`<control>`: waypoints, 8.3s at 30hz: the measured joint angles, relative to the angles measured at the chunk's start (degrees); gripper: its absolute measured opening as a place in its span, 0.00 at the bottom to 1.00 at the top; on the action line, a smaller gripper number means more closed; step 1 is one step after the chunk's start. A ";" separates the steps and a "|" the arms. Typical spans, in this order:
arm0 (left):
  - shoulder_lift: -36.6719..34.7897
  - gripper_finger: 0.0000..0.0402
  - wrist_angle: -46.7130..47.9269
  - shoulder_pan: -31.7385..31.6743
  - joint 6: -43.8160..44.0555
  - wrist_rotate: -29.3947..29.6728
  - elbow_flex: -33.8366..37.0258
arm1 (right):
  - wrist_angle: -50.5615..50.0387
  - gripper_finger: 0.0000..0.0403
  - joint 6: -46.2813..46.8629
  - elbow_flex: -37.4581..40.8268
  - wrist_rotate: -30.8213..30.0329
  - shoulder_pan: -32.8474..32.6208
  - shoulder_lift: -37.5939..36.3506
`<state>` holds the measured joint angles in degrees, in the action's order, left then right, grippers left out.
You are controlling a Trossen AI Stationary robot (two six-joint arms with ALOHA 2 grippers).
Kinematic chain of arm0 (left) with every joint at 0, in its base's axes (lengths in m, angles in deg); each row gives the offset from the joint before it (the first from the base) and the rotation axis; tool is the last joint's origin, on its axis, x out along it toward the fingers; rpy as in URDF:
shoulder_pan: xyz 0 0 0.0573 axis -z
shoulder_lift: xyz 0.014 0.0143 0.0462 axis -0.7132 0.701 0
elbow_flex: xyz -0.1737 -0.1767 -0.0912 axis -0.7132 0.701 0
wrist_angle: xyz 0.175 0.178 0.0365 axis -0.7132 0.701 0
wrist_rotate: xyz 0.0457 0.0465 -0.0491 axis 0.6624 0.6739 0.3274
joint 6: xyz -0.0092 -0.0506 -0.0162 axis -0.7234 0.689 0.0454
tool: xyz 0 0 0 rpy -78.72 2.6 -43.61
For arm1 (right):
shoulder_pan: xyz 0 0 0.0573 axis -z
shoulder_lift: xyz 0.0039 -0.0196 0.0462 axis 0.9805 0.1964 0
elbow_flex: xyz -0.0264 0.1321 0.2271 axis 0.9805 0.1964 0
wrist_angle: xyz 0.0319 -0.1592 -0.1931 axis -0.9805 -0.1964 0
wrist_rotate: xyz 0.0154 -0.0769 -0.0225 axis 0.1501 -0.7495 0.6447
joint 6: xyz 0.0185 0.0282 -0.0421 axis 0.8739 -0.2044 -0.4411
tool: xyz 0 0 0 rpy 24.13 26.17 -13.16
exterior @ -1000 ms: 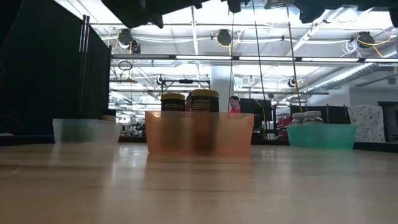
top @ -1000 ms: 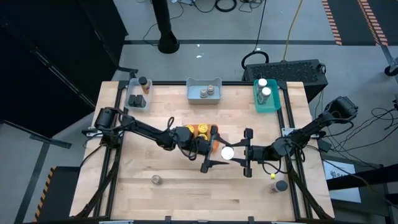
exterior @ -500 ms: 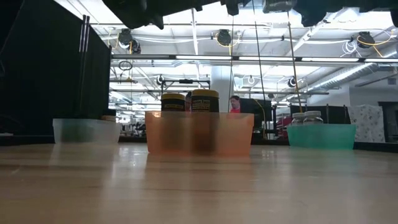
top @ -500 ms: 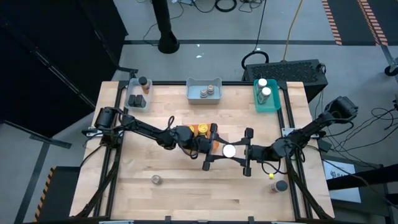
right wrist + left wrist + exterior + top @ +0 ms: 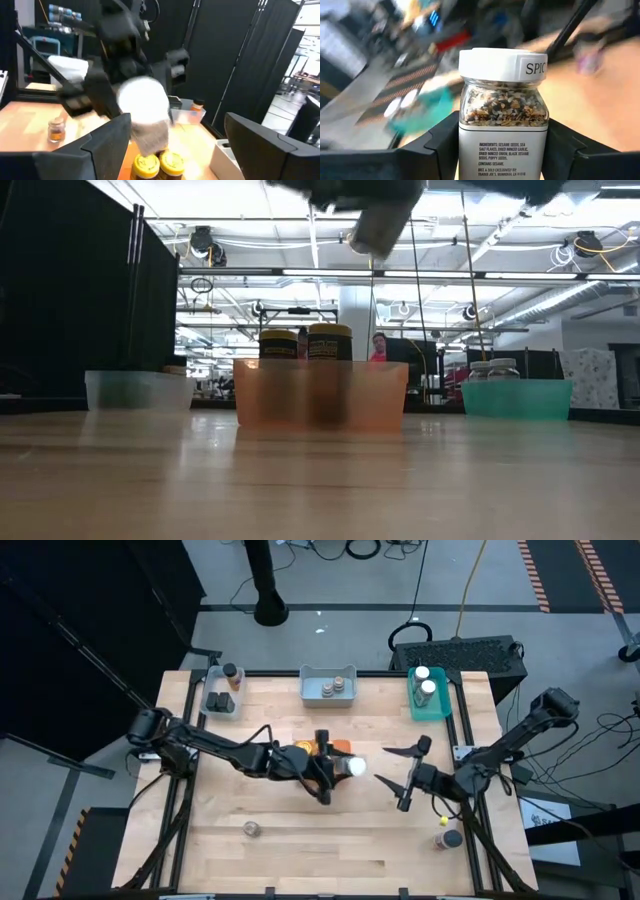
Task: Sort spices by type
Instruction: Put the white seasoning bottle into the green bin, then adjust the white seasoning bottle, then put the violet seasoning bottle into the transparent bin
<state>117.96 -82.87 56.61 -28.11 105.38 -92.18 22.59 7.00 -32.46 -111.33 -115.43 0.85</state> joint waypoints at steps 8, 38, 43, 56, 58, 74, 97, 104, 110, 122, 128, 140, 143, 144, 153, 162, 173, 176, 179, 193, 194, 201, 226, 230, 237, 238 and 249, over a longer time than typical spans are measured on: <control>0.21 0.51 1.66 0.39 -0.20 4.67 0.04 | -31.76 0.75 10.98 -18.59 -0.11 2.14 4.04; 0.28 0.52 -4.35 0.15 -4.51 2.90 0.02 | -56.79 0.47 20.62 -35.32 12.71 11.66 14.83; 0.28 0.60 -4.47 0.19 -4.53 2.46 0.02 | -56.90 0.43 20.92 -35.32 13.36 12.01 14.79; 0.28 0.62 -0.58 0.26 -4.60 15.75 -0.11 | -76.32 0.43 43.39 -35.32 12.74 22.60 5.38; 0.28 0.62 -0.52 0.24 -4.54 15.90 -0.11 | -83.73 0.43 49.32 -35.30 13.82 27.43 3.47; -1.46 0.63 0.47 0.92 -4.17 22.45 0.00 | -111.78 0.43 73.61 -33.28 22.98 58.29 -0.71; -32.26 0.62 -7.50 11.78 -4.51 22.29 17.76 | -87.47 0.43 65.76 -16.29 23.74 71.91 -6.27; -35.89 0.62 -5.82 13.99 -4.62 22.27 18.27 | -84.12 0.43 68.22 -13.16 23.56 72.09 -5.51; -36.31 0.62 -5.61 14.51 -5.67 22.25 18.27 | -81.01 0.43 69.69 -10.23 23.86 72.08 -3.55; -36.31 0.62 -5.61 14.50 -5.70 22.26 18.27 | -76.40 0.69 70.53 -9.68 25.32 72.09 0.47; -36.31 0.62 -5.59 14.49 -5.70 22.25 18.23 | -74.93 0.64 68.86 -9.73 25.04 72.04 -2.16; -36.27 0.62 -4.19 14.47 -6.11 22.25 18.23 | -67.46 0.20 55.72 -14.26 27.58 77.87 -3.93; -36.27 0.62 -4.06 14.47 -6.11 22.25 18.23 | -68.55 0.04 51.16 -17.45 30.89 80.32 -0.39; -36.27 0.62 -3.97 14.47 -6.11 22.25 18.23 | -69.56 0.03 50.55 -18.51 31.41 81.03 1.05; -36.27 0.62 -2.93 14.47 -5.72 22.25 18.21 | -81.57 0.01 50.28 -22.36 31.45 84.80 10.82; -36.27 0.62 -2.58 14.47 -5.71 22.25 18.21 | -78.53 0.00 49.14 -22.48 30.97 84.64 14.86; -36.27 0.62 -2.51 14.47 -5.67 22.25 18.21 | -76.15 0.00 50.79 -22.60 32.38 82.78 15.79; -36.27 0.62 -2.51 14.47 -5.67 22.25 18.21 | -76.29 0.00 51.28 -22.51 32.48 82.80 15.48; -36.27 0.62 -2.51 14.47 -5.67 22.25 18.21 | -76.70 0.00 51.71 -22.33 33.17 82.80 14.21; -36.27 0.62 -0.91 14.47 -4.29 22.25 18.14 | -76.70 0.00 49.43 -22.25 36.05 78.98 1.83; -36.27 0.62 -0.02 14.47 -3.54 22.25 18.14 | -76.28 0.00 48.64 -22.29 36.87 77.38 0.69; -36.27 0.62 2.46 14.47 -0.86 22.24 18.14 | -75.18 0.00 47.08 -22.30 40.67 60.10 -3.14; -36.27 0.62 14.03 18.37 11.04 22.20 18.14 | -67.97 0.00 61.42 -22.36 48.53 19.22 4.32; -35.38 0.62 11.34 19.08 11.00 21.50 18.14 | -74.02 0.00 66.87 -24.75 55.53 14.22 4.71; -33.41 0.62 8.89 18.54 10.53 21.18 18.21 | -105.14 0.00 87.74 -44.00 62.46 3.50 11.81; -33.21 0.62 8.73 18.48 10.52 21.20 18.21 | -108.76 0.00 92.31 -47.24 64.29 1.85 13.19; -32.83 0.62 8.46 18.64 10.85 21.22 18.21 | -116.55 0.00 125.12 -51.55 71.61 -15.88 16.37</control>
<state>85.13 -74.40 75.25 -17.26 126.60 -73.97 -93.96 132.12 -84.01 -39.72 -131.31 17.22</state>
